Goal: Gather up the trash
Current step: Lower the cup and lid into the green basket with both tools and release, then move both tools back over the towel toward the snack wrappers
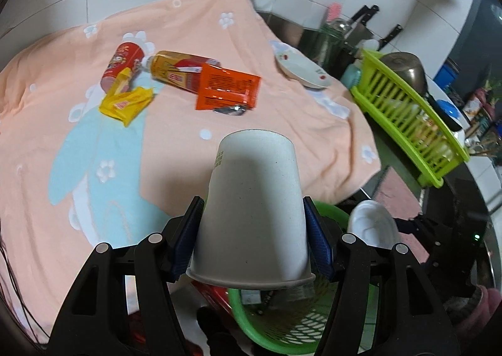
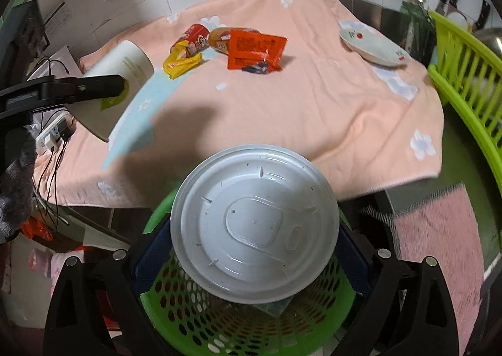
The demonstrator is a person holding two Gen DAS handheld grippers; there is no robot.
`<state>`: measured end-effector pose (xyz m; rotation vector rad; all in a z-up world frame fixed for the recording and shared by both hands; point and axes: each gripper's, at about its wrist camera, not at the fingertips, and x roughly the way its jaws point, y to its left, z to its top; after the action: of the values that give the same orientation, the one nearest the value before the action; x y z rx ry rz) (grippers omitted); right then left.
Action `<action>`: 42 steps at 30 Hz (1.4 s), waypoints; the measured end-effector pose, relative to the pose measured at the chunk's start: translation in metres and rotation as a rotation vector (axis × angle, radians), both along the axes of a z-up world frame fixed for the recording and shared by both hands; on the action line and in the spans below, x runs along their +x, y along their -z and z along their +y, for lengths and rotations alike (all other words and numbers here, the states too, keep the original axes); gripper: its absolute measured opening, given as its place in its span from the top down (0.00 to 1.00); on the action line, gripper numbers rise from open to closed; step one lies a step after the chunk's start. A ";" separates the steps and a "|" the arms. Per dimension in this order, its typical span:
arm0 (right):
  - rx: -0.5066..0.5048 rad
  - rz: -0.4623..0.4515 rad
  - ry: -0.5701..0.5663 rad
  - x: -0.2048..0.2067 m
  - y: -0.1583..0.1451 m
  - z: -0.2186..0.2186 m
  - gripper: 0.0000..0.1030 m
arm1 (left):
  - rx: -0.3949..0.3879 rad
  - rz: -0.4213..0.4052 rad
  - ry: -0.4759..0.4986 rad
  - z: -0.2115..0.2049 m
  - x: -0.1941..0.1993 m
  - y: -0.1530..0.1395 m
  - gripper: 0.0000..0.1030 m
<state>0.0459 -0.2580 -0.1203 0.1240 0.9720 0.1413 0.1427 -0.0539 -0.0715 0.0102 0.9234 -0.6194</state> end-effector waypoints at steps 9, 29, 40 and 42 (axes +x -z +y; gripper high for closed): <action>0.022 0.002 0.039 -0.014 0.003 -0.016 0.09 | 0.003 0.011 0.028 -0.015 -0.024 0.004 0.40; 0.017 -0.094 0.131 -0.039 -0.025 -0.044 0.09 | 0.019 0.070 0.102 -0.055 -0.041 0.025 0.37; 0.012 -0.117 0.142 -0.040 -0.030 -0.050 0.09 | 0.031 0.083 0.128 -0.064 -0.045 0.030 0.29; 0.013 -0.117 0.140 -0.039 -0.031 -0.050 0.09 | 0.030 0.081 0.124 -0.063 -0.044 0.029 0.29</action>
<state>0.0067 -0.3076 -0.0895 0.1934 0.8433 0.0264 0.0986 -0.1172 -0.1003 0.0700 1.0163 -0.7246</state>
